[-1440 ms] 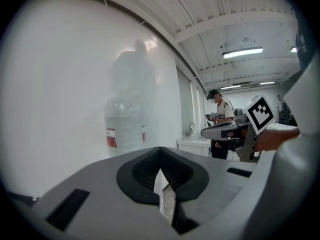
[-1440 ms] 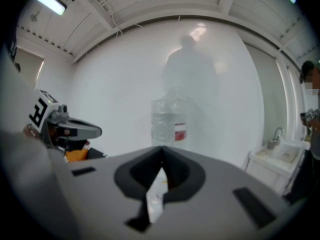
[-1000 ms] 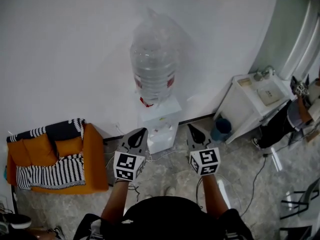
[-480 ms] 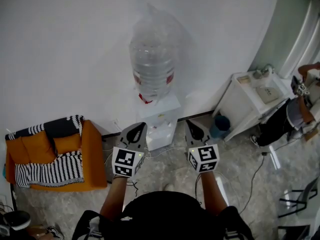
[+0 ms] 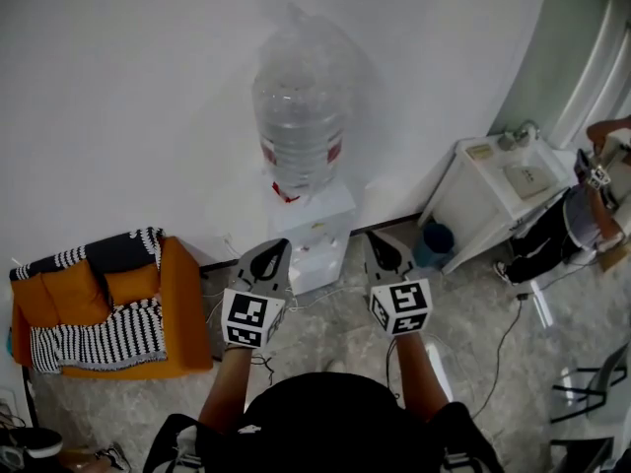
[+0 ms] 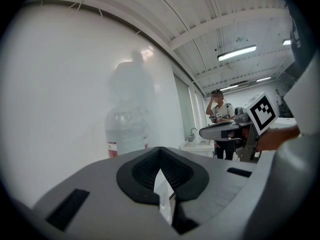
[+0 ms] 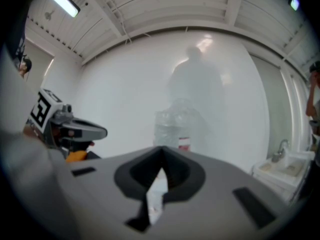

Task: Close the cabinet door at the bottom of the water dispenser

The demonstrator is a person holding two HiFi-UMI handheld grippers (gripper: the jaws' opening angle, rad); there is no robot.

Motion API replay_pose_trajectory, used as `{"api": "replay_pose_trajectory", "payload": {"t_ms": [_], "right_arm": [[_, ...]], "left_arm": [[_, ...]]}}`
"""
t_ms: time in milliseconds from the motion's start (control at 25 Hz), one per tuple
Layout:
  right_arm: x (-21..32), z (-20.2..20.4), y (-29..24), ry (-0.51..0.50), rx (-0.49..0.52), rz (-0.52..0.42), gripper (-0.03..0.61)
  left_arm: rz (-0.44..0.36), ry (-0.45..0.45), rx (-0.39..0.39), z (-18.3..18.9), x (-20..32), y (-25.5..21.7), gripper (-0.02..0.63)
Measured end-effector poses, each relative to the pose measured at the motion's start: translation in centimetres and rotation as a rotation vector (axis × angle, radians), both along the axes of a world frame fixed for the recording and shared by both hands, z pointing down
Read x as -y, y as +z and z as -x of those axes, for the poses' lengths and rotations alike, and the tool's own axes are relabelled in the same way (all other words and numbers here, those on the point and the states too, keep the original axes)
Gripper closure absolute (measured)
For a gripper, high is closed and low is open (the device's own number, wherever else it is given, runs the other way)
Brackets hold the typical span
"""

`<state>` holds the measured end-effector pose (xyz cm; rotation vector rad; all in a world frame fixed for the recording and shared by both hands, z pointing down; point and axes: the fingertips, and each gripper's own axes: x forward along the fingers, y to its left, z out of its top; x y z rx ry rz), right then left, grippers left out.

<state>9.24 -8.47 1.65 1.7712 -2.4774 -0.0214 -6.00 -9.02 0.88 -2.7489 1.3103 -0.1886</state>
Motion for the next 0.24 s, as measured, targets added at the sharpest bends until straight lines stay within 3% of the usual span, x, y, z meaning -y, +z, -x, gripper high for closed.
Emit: {"api": "replay_pose_trajectory", "payload": {"t_ms": [240], "right_arm": [[0.09,0.13,0.23,0.009,-0.004,0.004,0.545]], "left_arm": [[-0.012,-0.011,0.015,0.35,0.43,-0.08,0.603]]}}
